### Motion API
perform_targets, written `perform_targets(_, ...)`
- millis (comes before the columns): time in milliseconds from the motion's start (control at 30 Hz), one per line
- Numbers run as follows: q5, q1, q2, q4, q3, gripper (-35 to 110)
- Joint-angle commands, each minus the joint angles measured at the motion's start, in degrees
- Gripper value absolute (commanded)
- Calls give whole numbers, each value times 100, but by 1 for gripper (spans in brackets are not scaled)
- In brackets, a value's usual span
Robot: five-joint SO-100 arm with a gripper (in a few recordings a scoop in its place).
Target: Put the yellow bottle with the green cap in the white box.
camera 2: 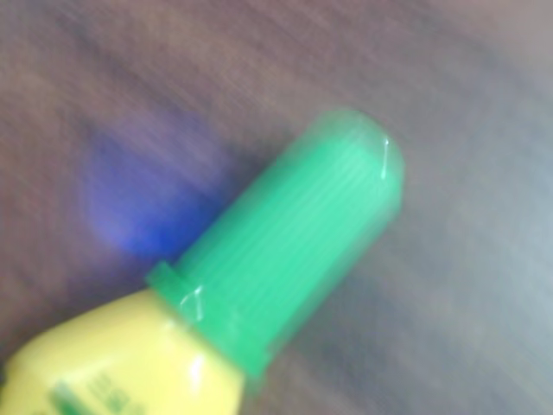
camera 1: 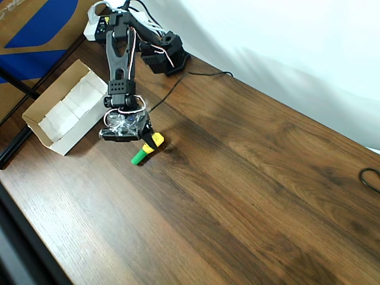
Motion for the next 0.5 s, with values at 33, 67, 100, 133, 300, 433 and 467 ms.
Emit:
perform_targets(33, -88, 0, 246, -9, 26, 26)
perform_targets(67, -97, -9, 246, -18, 35, 25)
perform_targets(100, -97, -9, 246, -26, 35, 24)
perform_targets(133, -105, -9, 246, -35, 26, 22)
perform_targets(300, -141, -9, 255, -44, 0, 15)
perform_targets(433, -141, -18, 246, -70, 0, 6)
perform_targets(467, -123, -18, 246, -88, 9, 3)
